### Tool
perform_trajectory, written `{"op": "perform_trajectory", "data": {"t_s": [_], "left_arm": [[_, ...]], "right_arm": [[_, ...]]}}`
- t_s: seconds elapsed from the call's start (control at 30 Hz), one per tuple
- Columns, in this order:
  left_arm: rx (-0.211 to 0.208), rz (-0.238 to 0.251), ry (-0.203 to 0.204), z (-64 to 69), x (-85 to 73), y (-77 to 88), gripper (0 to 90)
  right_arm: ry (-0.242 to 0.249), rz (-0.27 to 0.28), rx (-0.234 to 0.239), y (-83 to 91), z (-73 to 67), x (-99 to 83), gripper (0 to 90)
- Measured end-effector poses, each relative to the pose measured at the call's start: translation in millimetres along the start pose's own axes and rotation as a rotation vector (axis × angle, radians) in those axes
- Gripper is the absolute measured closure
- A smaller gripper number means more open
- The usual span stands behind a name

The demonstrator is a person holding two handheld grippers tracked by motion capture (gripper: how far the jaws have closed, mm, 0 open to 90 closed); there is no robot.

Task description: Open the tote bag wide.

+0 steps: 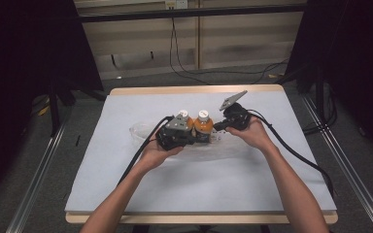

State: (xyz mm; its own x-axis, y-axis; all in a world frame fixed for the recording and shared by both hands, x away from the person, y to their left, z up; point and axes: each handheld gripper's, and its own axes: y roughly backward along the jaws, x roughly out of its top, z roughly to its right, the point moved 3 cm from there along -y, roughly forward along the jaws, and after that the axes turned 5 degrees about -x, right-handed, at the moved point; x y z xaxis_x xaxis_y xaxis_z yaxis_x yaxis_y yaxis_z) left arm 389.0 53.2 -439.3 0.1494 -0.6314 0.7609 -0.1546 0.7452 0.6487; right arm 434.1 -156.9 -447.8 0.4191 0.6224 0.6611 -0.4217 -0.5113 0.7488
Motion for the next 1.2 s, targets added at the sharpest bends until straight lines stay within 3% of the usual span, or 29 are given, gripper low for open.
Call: {"op": "perform_trajectory", "data": {"t_s": [0.07, 0.13, 0.23, 0.57, 0.73, 1.03, 1.2], "left_arm": [[-0.006, -0.001, 0.016, -0.5, 0.2, -5.9, 90.0], [-0.002, -0.026, -0.011, 1.5, -0.2, -10.9, 90.0], [0.01, -0.062, -0.026, 2.5, -4.6, -17.8, 90.0], [-0.013, -0.137, 0.005, 3.9, -32.1, -38.0, 90.0], [-0.023, -0.163, 0.004, 6.0, -40.5, -41.8, 90.0], [-0.05, -0.132, 0.029, 10.8, -44.6, -40.1, 90.0], [-0.081, -0.122, 0.039, 16.8, -47.0, -38.1, 90.0]], "right_arm": [[-0.008, -0.012, 0.008, -7.9, 1.9, 0.3, 90.0], [-0.014, -0.002, 0.029, -14.0, 1.2, 0.3, 90.0], [-0.032, -0.04, 0.029, -23.3, 2.0, -3.2, 90.0], [-0.081, -0.057, 0.049, -48.3, 6.9, -5.5, 90.0], [-0.095, -0.063, 0.078, -58.2, 0.3, -4.6, 90.0], [-0.127, -0.056, 0.084, -64.8, 7.2, -7.1, 90.0], [-0.175, -0.041, 0.097, -68.7, 14.4, -6.4, 90.0]]}}
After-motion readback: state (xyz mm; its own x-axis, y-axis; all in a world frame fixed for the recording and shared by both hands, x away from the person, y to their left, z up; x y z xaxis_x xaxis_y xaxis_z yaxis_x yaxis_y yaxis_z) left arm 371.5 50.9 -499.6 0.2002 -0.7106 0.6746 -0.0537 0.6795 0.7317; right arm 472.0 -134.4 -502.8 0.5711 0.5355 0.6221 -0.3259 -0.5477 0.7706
